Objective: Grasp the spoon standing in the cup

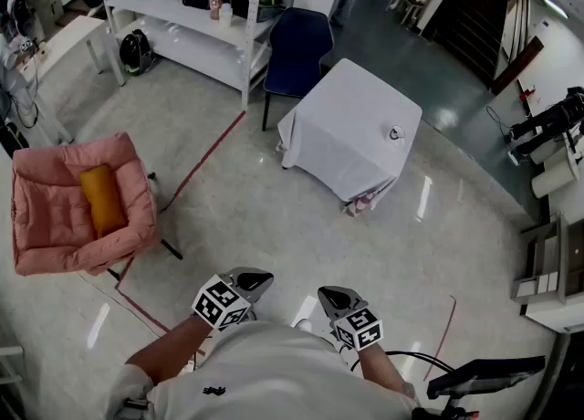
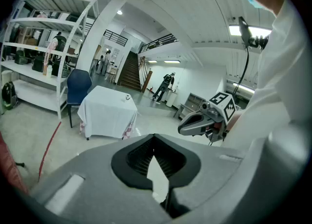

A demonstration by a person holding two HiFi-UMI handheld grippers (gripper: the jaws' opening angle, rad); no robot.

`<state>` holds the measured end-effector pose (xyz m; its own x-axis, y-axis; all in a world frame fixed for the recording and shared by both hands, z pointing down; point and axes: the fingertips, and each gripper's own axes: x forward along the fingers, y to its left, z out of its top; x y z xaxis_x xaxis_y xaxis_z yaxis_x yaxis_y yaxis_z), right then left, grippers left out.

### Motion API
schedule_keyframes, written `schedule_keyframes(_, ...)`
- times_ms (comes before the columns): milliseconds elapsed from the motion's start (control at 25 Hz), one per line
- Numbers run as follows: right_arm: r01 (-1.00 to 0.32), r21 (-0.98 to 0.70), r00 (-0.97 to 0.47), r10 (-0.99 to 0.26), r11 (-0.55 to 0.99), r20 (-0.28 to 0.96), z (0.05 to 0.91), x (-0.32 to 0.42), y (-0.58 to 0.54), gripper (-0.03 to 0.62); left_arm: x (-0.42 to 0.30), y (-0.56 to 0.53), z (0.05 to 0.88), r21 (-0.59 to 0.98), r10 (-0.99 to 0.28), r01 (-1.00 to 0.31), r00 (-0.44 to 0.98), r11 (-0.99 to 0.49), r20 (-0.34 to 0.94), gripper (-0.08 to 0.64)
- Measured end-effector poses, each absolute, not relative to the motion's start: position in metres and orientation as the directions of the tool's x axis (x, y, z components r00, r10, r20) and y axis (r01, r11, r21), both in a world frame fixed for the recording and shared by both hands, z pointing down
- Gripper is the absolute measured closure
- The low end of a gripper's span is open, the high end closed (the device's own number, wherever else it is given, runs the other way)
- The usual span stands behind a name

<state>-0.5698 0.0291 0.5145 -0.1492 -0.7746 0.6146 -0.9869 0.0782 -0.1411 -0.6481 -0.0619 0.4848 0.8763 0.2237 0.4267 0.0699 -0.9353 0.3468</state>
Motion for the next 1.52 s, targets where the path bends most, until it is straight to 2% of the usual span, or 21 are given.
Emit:
schedule_keyframes(200, -0.985, -0.157, -0.153, -0.794, 0.074, 0.588, 0.512, -0.539, 0.101, 0.586, -0.607, 0.021, 0.483, 0.323, 0.249, 0.101, 0.853, -0.941, 0.459, 0.548)
schedule_keyframes(400, -0.983, -0.184, -0.095, -0.804, -0.018, 0.587, 0.527, -0.478, 0.207, 0.586, -0.536, 0.114, 0.477, 0.291, 0.285, 0.159, 0.836, -0.943, 0.468, 0.548)
schedule_keyframes(760, -0.951, -0.240, 0.027, -0.826, -0.196, 0.564, 0.533, -0.387, 0.352, 0.583, -0.435, 0.221, 0.479, 0.296, 0.285, 0.148, 0.818, -0.944, 0.499, 0.548)
schedule_keyframes(920, -0.933, -0.241, 0.097, -0.834, -0.266, 0.543, 0.539, -0.350, 0.378, 0.545, -0.392, 0.238, 0.484, 0.269, 0.287, 0.166, 0.811, -0.949, 0.510, 0.546)
schedule_keyframes(1120, -0.910, -0.264, 0.146, -0.843, -0.320, 0.517, 0.544, -0.293, 0.382, 0.534, -0.319, 0.245, 0.493, 0.245, 0.305, 0.203, 0.799, -0.948, 0.519, 0.546)
schedule_keyframes(1320, -0.893, -0.256, 0.183, -0.817, -0.371, 0.546, 0.550, -0.207, 0.380, 0.534, -0.208, 0.242, 0.512, 0.283, 0.350, 0.233, 0.799, -0.930, 0.490, 0.546)
schedule_keyframes(1520, -0.912, -0.196, 0.178, -0.778, -0.361, 0.602, 0.533, -0.102, 0.376, 0.548, -0.088, 0.215, 0.495, 0.289, 0.314, 0.197, 0.838, -0.937, 0.446, 0.543)
